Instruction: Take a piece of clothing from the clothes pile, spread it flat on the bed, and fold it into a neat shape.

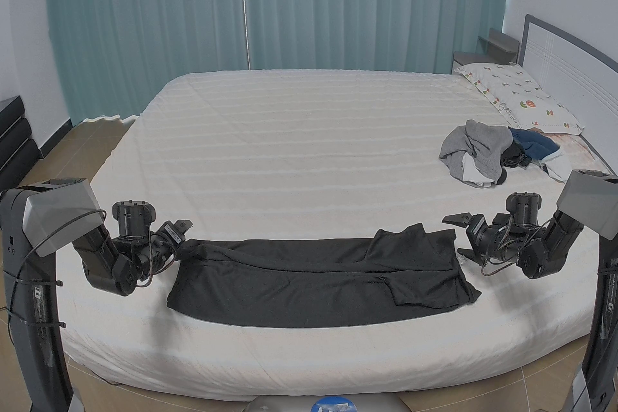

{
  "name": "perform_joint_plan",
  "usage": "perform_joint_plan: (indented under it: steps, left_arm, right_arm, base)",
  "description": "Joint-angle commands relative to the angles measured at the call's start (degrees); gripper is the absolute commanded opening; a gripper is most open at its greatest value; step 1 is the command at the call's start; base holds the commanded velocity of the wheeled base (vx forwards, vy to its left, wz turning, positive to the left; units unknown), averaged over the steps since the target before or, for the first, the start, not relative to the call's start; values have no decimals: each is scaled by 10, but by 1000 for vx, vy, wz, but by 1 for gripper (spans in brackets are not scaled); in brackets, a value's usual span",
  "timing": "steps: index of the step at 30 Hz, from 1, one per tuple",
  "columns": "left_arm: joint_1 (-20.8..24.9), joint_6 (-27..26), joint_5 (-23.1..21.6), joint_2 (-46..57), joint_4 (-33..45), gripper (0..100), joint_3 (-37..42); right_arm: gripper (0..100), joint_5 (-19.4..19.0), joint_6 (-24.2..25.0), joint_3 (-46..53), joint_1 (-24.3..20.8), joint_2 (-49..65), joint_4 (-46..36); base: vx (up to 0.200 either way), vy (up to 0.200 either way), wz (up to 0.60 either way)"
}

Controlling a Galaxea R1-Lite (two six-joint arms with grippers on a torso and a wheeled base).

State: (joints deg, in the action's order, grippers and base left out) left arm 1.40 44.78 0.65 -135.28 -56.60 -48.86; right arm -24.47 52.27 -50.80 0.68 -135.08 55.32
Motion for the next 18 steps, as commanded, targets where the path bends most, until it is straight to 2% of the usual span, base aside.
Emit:
perform_joint_plan:
  steps: [1,3,4,11,18]
  left_arm:
    - [0,17,-2,-17,12,100,-33]
    - [0,17,1,-26,13,100,-41]
    - [0,17,1,-28,13,0,-41]
    - [8,18,2,-17,12,0,1]
    - [2,24,4,39,11,0,31]
  right_arm:
    - [100,-1,2,3,-3,-6,0]
    - [100,-1,2,4,-2,-6,0]
    - [100,-1,3,4,-2,-6,0]
    - [100,-1,2,11,-2,-4,0]
    - [100,2,2,22,-2,2,1]
  base:
    - [0,0,0]
    - [0,0,0]
    - [0,0,0]
    - [0,0,0]
    - [0,0,0]
